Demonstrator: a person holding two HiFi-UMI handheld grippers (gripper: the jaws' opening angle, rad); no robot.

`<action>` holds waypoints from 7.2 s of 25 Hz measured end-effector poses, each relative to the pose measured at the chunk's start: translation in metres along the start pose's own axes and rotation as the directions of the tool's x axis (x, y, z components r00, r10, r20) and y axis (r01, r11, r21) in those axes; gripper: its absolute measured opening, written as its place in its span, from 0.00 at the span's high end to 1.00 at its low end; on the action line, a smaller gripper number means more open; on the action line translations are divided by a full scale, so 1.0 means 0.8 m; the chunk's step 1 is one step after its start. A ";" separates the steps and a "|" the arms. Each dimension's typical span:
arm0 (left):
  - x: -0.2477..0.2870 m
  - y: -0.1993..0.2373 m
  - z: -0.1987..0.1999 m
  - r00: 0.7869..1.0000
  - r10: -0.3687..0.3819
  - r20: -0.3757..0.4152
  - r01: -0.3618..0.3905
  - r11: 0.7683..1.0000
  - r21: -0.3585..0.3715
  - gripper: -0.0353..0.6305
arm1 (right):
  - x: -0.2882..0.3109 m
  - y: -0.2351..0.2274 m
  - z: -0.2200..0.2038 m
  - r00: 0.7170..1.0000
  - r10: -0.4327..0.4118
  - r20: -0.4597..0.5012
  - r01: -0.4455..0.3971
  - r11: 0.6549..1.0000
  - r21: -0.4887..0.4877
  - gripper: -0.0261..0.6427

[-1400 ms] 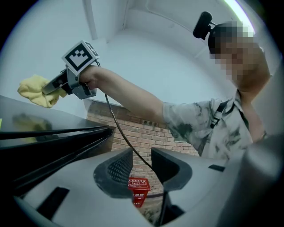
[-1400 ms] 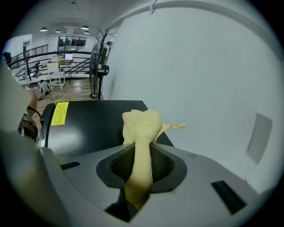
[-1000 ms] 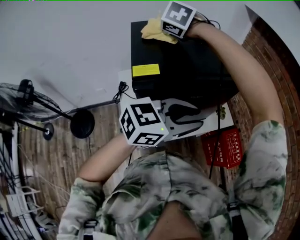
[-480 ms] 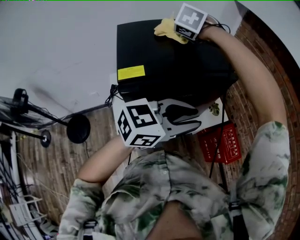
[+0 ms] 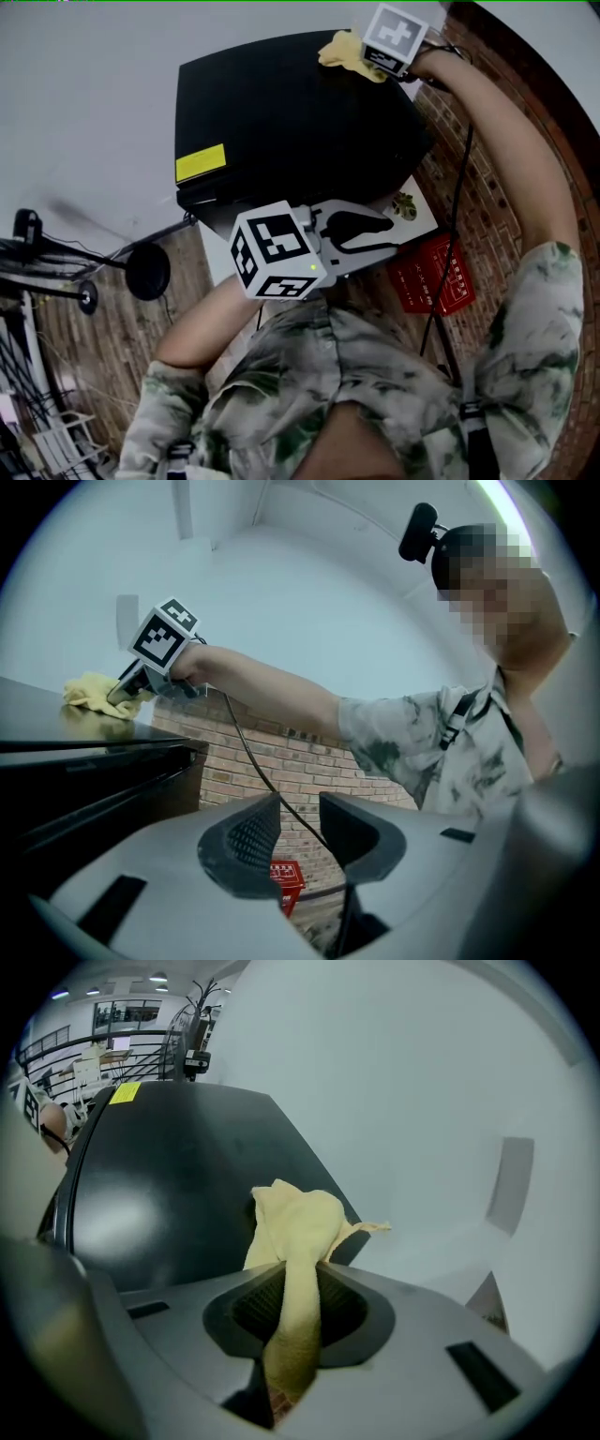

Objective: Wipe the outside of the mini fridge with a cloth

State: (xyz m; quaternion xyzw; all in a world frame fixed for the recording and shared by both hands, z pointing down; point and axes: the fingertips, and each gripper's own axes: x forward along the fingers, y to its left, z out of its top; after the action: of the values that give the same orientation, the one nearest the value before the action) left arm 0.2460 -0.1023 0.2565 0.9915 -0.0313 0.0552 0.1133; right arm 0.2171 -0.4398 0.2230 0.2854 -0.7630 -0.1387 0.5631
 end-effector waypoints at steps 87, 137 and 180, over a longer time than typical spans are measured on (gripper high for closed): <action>0.221 0.100 -0.053 0.825 0.565 -0.028 -0.562 0.814 -0.149 0.74 | 0.337 0.104 -0.242 0.837 0.216 0.503 -0.471 0.752 0.462 0.82; 0.240 0.086 -0.080 0.818 0.574 -0.047 -0.571 0.799 -0.189 0.74 | 0.294 0.199 -0.283 0.823 0.197 0.533 -0.459 0.784 0.419 0.82; 0.244 0.108 -0.093 0.817 0.575 -0.042 -0.568 0.791 -0.228 0.74 | 0.139 0.219 -0.262 0.651 0.190 0.735 -0.596 0.727 0.341 0.82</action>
State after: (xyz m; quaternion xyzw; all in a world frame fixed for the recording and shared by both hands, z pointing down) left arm 0.4255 -0.1789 0.3703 0.9164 -0.3371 0.0682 0.2047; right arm 0.3423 -0.3428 0.4715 0.1866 -0.9593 0.1311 0.1665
